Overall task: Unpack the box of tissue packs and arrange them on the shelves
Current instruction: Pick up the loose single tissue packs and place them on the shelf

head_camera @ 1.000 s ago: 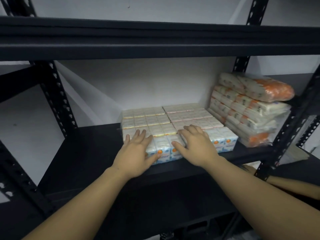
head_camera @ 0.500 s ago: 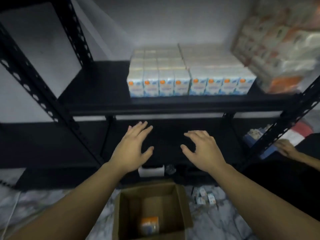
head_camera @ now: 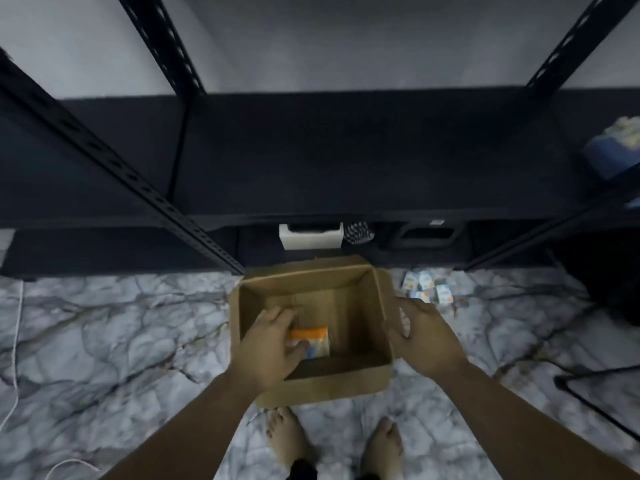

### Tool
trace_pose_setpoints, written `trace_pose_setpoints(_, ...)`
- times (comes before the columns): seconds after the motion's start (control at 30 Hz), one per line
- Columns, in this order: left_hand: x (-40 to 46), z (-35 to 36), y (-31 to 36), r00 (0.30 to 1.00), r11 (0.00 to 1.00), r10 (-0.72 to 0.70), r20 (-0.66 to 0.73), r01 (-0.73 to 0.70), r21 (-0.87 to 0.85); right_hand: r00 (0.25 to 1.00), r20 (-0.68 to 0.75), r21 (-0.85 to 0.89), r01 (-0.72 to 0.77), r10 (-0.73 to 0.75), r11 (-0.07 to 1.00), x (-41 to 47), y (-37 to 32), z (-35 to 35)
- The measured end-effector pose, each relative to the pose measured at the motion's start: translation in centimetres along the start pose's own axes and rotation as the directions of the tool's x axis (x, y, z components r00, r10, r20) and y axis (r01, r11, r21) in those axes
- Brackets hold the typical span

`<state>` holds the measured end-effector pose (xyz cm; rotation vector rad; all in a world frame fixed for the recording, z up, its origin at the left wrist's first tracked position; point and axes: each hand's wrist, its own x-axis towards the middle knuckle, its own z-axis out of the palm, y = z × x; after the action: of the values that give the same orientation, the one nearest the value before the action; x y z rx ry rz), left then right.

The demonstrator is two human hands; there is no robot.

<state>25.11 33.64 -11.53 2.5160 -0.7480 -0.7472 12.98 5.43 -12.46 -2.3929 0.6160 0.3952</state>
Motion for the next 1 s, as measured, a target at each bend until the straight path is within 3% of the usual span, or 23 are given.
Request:
trace_pose_setpoints(0.27,8.1,15.9,-11.0,0.988,0.999,-0.047,0.147,0.051,-0.02,0.985,-0.052,-0.007,-0.167,0.167,0.986,10.7,7.5,13.9)
trace_pose_setpoints(0.47,13.7,26.5,-17.4,0.958,0.997,-0.079,0.274,0.083,-0.002,0.975,-0.178,0.034,-0.131,0.135,0.991,14.6,10.8,20.2)
trace_pose_setpoints(0.57,16.3,30.7,-20.0,0.936,0.995,-0.104,0.336,0.1,0.029,0.965,-0.235,0.075,-0.104,0.119,0.992,14.9,11.2,21.3)
trace_pose_setpoints(0.83,20.5,37.5,-24.4,0.878,0.967,-0.125,0.462,0.004,0.254,0.966,-0.221,0.111,-0.114,0.137,0.987,14.9,10.7,21.1)
trace_pose_setpoints(1.0,21.2,38.6,-25.0,0.892,0.933,-0.091,0.443,-0.079,0.352,0.962,-0.228,0.132,-0.122,0.15,0.984,15.0,10.7,21.2)
